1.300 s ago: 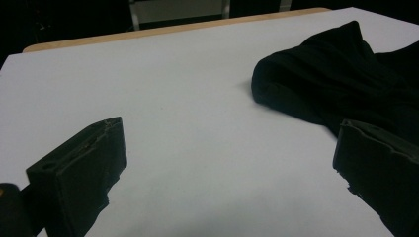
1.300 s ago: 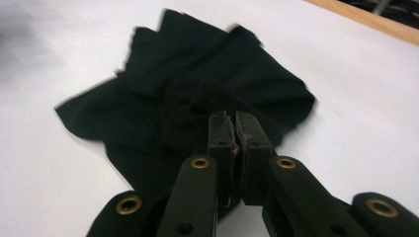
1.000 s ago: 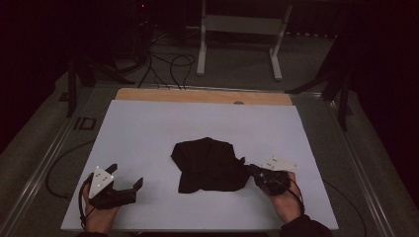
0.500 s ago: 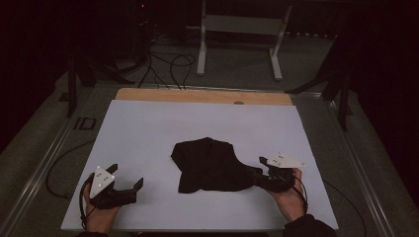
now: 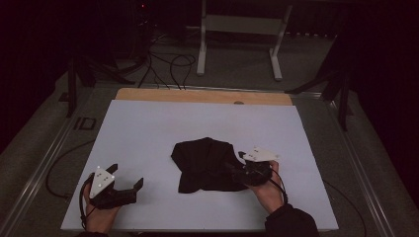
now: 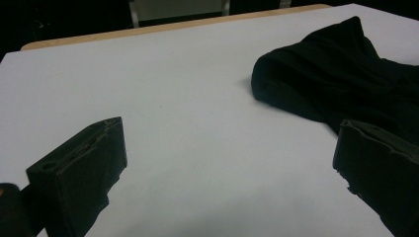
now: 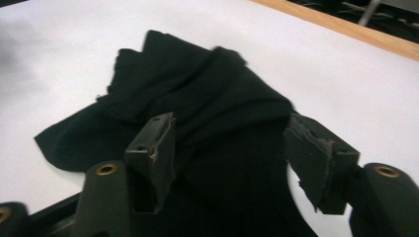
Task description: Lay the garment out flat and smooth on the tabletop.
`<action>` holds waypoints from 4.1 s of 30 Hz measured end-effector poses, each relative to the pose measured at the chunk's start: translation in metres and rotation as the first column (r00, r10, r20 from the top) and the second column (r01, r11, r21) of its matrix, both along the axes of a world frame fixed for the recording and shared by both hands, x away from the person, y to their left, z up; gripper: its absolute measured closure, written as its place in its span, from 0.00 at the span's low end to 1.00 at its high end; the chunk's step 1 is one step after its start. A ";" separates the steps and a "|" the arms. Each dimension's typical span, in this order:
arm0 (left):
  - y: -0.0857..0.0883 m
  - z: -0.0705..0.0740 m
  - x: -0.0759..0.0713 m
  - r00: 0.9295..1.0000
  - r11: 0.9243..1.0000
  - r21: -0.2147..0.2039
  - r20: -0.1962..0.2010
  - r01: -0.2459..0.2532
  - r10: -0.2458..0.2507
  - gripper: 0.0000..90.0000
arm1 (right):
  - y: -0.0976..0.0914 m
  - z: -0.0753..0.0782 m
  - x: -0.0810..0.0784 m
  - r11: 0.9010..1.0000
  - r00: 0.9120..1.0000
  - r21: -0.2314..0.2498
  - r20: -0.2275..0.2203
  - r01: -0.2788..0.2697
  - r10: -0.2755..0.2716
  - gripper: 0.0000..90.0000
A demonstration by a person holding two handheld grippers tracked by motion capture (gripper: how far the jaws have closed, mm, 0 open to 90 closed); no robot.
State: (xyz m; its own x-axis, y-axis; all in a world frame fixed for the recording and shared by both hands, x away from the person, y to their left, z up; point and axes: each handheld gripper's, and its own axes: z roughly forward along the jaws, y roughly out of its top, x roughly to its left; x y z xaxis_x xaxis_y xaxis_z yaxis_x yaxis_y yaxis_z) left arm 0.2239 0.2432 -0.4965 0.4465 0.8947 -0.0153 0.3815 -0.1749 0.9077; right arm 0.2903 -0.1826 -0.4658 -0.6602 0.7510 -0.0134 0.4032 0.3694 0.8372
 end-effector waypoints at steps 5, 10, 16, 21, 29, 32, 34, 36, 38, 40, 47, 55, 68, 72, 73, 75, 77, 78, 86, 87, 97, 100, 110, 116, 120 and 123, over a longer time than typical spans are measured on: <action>0.000 0.000 0.000 1.000 1.000 0.000 0.001 0.001 -0.001 0.00 | 0.015 -0.005 0.006 0.999 0.999 -0.029 -0.002 -0.038 0.038 0.44; 0.000 0.000 0.000 1.000 1.000 -0.001 0.002 0.002 -0.002 0.00 | 0.028 -0.015 0.013 0.996 0.997 -0.053 -0.022 -0.070 0.068 0.49; -0.001 0.000 0.000 1.000 1.000 0.001 -0.001 0.004 -0.004 0.00 | 0.043 -0.028 0.015 0.989 0.992 -0.087 -0.055 -0.115 0.111 0.59; -0.001 0.000 0.000 1.000 1.000 0.000 0.001 0.005 -0.005 0.00 | 0.052 -0.033 0.012 0.980 0.987 -0.129 -0.057 -0.154 0.147 0.63; -0.001 0.000 0.000 1.000 1.000 0.002 0.000 0.008 -0.008 0.00 | 0.057 -0.039 0.014 0.972 0.986 -0.169 -0.074 -0.161 0.151 0.81; -0.001 0.000 0.000 1.000 1.000 0.001 0.000 0.009 -0.009 0.00 | 0.054 -0.036 0.013 0.971 0.985 -0.166 -0.061 -0.170 0.162 0.88; -0.001 0.000 0.000 1.000 1.000 0.001 0.001 0.010 -0.010 0.00 | 0.052 -0.032 0.012 0.975 0.986 -0.154 -0.057 -0.162 0.155 0.89; -0.001 0.000 0.000 1.000 1.000 0.002 0.000 0.011 -0.011 0.00 | 0.047 -0.029 0.012 0.977 0.989 -0.150 -0.047 -0.148 0.143 0.89; -0.001 0.000 0.000 1.000 1.000 0.002 0.000 0.012 -0.012 0.00 | 0.042 -0.025 0.012 0.980 0.991 -0.143 -0.040 -0.136 0.131 0.90; -0.002 0.000 0.000 1.000 1.000 0.005 -0.002 0.014 -0.014 0.00 | 0.037 -0.022 0.011 0.983 0.992 -0.138 -0.033 -0.125 0.121 0.91; -0.003 -0.001 0.001 1.000 1.000 0.002 -0.004 0.018 -0.018 0.00 | 0.021 -0.014 0.008 0.984 0.994 -0.145 -0.004 -0.107 0.108 0.92; -0.015 0.002 0.000 0.997 0.997 -0.005 -0.003 0.078 -0.078 0.00 | 0.012 -0.013 0.008 0.990 0.995 -0.102 0.013 -0.098 0.100 0.91; -0.082 0.011 0.028 0.962 0.962 0.058 -0.069 0.267 -0.263 0.11 | 0.011 -0.013 0.007 0.992 0.995 -0.084 0.009 -0.093 0.095 0.91; -0.110 0.004 0.042 0.952 0.951 0.095 -0.107 0.296 -0.286 0.17 | 0.012 -0.014 0.007 0.992 0.995 -0.085 0.006 -0.098 0.099 0.91; -0.114 0.002 0.044 0.951 0.948 0.104 -0.114 0.300 -0.288 0.19 | 0.012 -0.015 0.007 0.991 0.995 -0.084 0.006 -0.099 0.100 0.91; -0.123 -0.003 0.047 0.948 0.944 0.121 -0.126 0.306 -0.291 0.22 | 0.012 -0.014 0.007 0.992 0.995 -0.082 0.006 -0.099 0.100 0.91; -0.130 -0.006 0.049 0.947 0.938 0.158 -0.138 0.310 -0.290 0.25 | 0.012 -0.015 0.007 0.991 0.995 -0.084 0.010 -0.101 0.102 0.91; -0.135 -0.008 0.049 0.949 0.936 0.180 -0.140 0.304 -0.281 0.28 | 0.013 -0.015 0.007 0.991 0.995 -0.084 0.009 -0.102 0.104 0.91; -0.159 -0.016 0.055 0.939 0.893 0.300 -0.179 0.335 -0.292 0.49 | 0.014 -0.016 0.007 0.990 0.994 -0.083 0.008 -0.112 0.113 0.91; -0.161 -0.016 0.054 0.939 0.889 0.311 -0.177 0.337 -0.294 0.50 | 0.014 -0.016 0.007 0.991 0.994 -0.081 0.009 -0.111 0.112 0.91; -0.167 -0.012 0.055 0.937 0.881 0.323 -0.160 0.346 -0.310 0.80 | 0.014 -0.017 0.008 0.991 0.994 -0.080 0.007 -0.110 0.111 0.91; -0.167 -0.009 0.053 0.935 0.877 0.324 -0.142 0.354 -0.324 0.89 | 0.014 -0.017 0.007 0.991 0.994 -0.081 0.005 -0.109 0.110 0.91; -0.157 0.009 0.056 0.950 0.907 0.285 -0.084 0.311 -0.300 0.94 | 0.012 -0.016 0.009 0.991 0.994 -0.086 0.013 -0.105 0.106 0.91; -0.148 0.024 0.065 0.964 0.928 0.264 -0.040 0.264 -0.263 0.94 | 0.008 -0.012 0.011 0.992 0.996 -0.096 0.027 -0.083 0.085 0.91; -0.142 0.034 0.076 0.974 0.945 0.238 -0.014 0.224 -0.228 0.94 | 0.003 -0.005 0.015 0.994 0.998 -0.086 0.030 -0.061 0.063 0.91; -0.137 0.042 0.084 0.978 0.955 0.220 0.006 0.200 -0.206 0.94 | 0.001 0.003 0.023 0.997 0.998 -0.051 0.025 -0.049 0.050 0.91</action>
State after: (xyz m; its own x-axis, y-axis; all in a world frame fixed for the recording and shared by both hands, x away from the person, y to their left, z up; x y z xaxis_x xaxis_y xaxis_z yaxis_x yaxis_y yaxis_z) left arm 0.3081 0.1058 -0.4546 0.6165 0.7654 0.1846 0.2917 -0.4398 0.8494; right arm 0.3135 -0.1817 -0.4626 -0.6955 0.7153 -0.0686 0.3614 0.4307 0.8270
